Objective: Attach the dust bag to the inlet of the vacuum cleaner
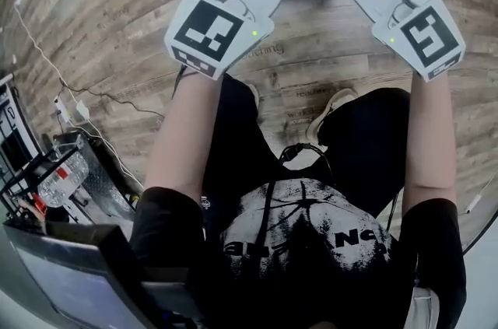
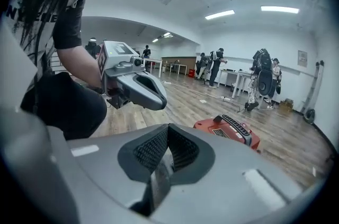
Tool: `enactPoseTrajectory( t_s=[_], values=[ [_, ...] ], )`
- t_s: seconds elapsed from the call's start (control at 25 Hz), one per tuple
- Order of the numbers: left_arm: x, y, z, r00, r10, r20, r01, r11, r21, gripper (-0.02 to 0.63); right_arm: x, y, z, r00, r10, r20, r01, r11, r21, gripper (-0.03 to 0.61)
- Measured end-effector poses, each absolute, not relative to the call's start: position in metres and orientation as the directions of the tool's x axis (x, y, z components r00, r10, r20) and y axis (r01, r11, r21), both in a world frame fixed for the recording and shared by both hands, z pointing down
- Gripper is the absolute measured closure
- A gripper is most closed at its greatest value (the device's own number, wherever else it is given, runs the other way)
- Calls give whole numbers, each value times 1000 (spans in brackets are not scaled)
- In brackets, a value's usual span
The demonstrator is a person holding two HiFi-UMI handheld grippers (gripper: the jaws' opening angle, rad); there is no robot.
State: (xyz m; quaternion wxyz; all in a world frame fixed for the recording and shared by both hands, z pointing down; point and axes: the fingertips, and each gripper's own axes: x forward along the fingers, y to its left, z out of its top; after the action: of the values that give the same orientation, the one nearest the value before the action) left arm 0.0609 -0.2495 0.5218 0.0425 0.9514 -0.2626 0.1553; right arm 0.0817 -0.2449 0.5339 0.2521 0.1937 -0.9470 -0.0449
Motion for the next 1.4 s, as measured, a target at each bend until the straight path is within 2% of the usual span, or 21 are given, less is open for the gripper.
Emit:
enactPoseTrajectory(
  t_s=[0.36, 0.72, 1.0, 1.4],
  values=[
    [54, -210, 409, 822, -418, 387, -500, -855, 136, 612, 76, -198, 415, -787, -369, 495, -426, 905, -4, 574],
    [70, -181, 301, 806, -434, 403, -539, -819, 197, 612, 97, -161, 288, -795, -338, 503, -414, 909, -43, 574],
    [91, -150, 224, 787, -461, 410, -568, -800, 192, 612, 117, -129, 203, -809, -309, 500, -369, 929, -23, 574],
    [136, -118, 143, 753, -513, 412, -598, -795, 104, 612, 159, -97, 129, -856, -343, 387, -382, 924, -28, 574]
  ],
)
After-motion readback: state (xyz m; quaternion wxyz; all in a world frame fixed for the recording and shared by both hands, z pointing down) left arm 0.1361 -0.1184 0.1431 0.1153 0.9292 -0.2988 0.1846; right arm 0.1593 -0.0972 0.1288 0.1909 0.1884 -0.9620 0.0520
